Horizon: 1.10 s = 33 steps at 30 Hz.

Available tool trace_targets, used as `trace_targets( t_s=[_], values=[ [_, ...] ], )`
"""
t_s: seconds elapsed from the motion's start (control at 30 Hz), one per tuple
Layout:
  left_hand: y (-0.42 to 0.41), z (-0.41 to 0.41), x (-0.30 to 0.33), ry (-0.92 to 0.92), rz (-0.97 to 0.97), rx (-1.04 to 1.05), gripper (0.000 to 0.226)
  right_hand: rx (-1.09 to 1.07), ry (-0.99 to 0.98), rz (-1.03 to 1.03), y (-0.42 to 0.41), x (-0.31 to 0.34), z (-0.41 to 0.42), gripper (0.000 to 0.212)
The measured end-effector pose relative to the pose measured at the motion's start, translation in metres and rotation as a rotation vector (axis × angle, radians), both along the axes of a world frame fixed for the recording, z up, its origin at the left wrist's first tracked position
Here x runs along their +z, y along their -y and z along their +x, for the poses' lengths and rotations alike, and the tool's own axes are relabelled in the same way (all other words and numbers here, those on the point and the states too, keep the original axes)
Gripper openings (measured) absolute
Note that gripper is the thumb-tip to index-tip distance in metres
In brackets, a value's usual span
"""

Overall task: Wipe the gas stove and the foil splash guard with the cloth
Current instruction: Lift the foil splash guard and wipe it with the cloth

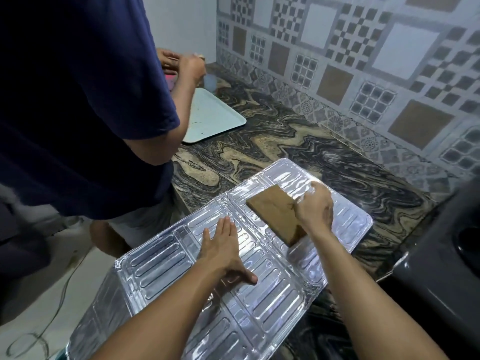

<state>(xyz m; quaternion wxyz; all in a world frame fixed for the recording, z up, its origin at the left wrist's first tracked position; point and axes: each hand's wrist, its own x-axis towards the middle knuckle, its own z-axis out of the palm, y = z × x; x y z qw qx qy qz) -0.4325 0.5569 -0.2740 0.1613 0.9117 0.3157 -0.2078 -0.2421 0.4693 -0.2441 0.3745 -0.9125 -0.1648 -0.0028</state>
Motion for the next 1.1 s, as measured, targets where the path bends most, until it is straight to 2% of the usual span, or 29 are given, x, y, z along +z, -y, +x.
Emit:
trace_targets(
  t_s=[0.07,0.13,0.23,0.33,0.43,0.6,0.7,0.9,1.1],
  values=[
    [0.0,0.001,0.0,0.002,-0.001,-0.001,0.151,0.263,0.189,-0.064,0.0,-0.01,-0.006,0.035],
    [0.001,0.0,0.0,0.007,-0.002,-0.001,0.151,0.557,0.2,-0.304,-0.005,-0.028,-0.003,0.044],
    [0.002,0.001,-0.001,0.007,-0.006,0.002,0.151,0.746,0.207,-0.655,-0.008,-0.049,0.006,0.055],
    [0.001,0.002,-0.002,0.019,-0.01,0.011,0.152,0.875,0.274,-0.658,-0.008,-0.057,-0.009,0.073],
    [0.001,0.002,-0.004,0.028,-0.008,0.017,0.152,0.977,0.312,-0.624,-0.017,-0.059,-0.027,0.071],
    [0.0,0.002,-0.006,0.02,-0.006,0.028,0.152,0.974,0.32,-0.646,-0.06,-0.06,-0.014,0.059],
    [-0.001,0.003,-0.005,-0.009,0.0,0.02,0.152,0.896,0.315,-0.646,-0.077,-0.06,0.007,0.053],
    [-0.003,0.005,-0.006,-0.026,-0.007,0.017,0.152,0.551,0.133,-0.635,-0.069,-0.055,0.06,0.054],
    [-0.001,0.006,-0.005,-0.009,-0.004,-0.008,0.151,0.188,-0.02,-0.626,-0.042,-0.058,0.067,0.056]
  ],
)
